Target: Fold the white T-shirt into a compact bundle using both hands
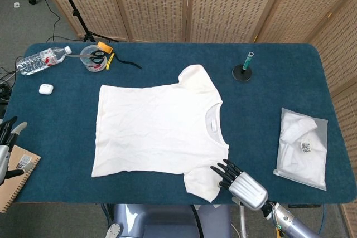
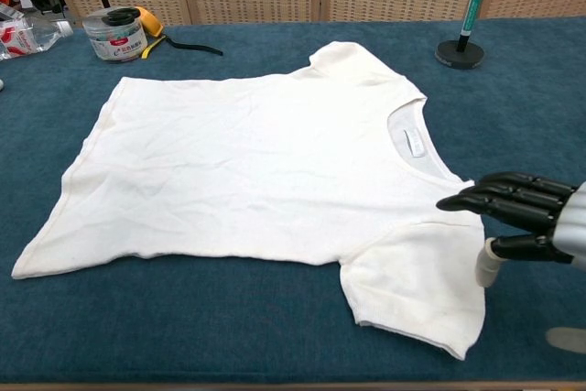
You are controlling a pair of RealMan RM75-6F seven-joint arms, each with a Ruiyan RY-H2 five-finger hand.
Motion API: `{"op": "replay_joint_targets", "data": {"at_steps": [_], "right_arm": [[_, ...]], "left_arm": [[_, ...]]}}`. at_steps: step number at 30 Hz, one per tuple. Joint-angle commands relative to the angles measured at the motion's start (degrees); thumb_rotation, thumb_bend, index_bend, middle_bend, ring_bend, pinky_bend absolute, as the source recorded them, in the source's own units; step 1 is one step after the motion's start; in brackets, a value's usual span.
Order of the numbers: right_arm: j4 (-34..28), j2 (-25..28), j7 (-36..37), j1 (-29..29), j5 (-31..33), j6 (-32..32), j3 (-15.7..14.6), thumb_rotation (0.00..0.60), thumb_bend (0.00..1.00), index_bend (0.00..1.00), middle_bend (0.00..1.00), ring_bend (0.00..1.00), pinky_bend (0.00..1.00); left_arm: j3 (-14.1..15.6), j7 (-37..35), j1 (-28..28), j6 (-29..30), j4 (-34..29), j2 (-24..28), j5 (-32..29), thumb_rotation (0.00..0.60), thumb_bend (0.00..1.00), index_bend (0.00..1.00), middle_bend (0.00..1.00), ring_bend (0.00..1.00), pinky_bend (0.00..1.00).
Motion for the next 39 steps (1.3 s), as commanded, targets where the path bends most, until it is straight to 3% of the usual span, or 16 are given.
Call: {"op": "replay_joint_targets", "data": {"at_steps": [1, 18, 28, 34, 39], "right_arm": [[-0.5, -1.4, -1.2, 1.0, 1.4, -1.7, 0.5, 0.6, 0.16, 0.39, 0.06, 0.0, 0.0], [-1.7, -4.7, -3.6, 3.2, 4.6, -4.8, 0.4, 0.6, 0.26, 0.4, 0.06, 0.0, 0.0], [-1.8, -6.3, -5.6, 4.4, 6.3, -6.5, 0.6, 0.6, 0.41, 0.42, 0.07, 0.0, 0.0], [-1.1, -7.0, -5.2, 4.7, 6.7, -6.2, 0.4, 0.6, 0.43, 0.52, 0.08, 0.0, 0.0], [0.2, -7.7, -4.0, 4.9, 6.3, -4.9, 0.0, 0.6, 0.53, 0.58, 0.1, 0.0, 0.0]], "left_arm": [[0.0, -0.1, 0.0, 0.0, 0.0, 0.1, -0.1, 0.6, 0.0, 0.0, 0.0, 0.0, 0.0], [-0.1, -0.4, 0.0, -0.4, -0.1, 0.2, -0.5, 0.6, 0.0, 0.0, 0.0, 0.0, 0.0], [-0.2, -0.6, 0.0, -0.6, 0.0, 0.2, -0.8, 0.6, 0.0, 0.0, 0.0, 0.0, 0.0], [-0.1, -0.6, -0.1, -0.8, 0.0, 0.2, -0.8, 0.6, 0.0, 0.0, 0.0, 0.0, 0.0], [0.0, -0.2, -0.2, -0.9, 0.2, -0.1, -0.7, 0.6, 0.0, 0.0, 0.0, 0.0, 0.0]]}}
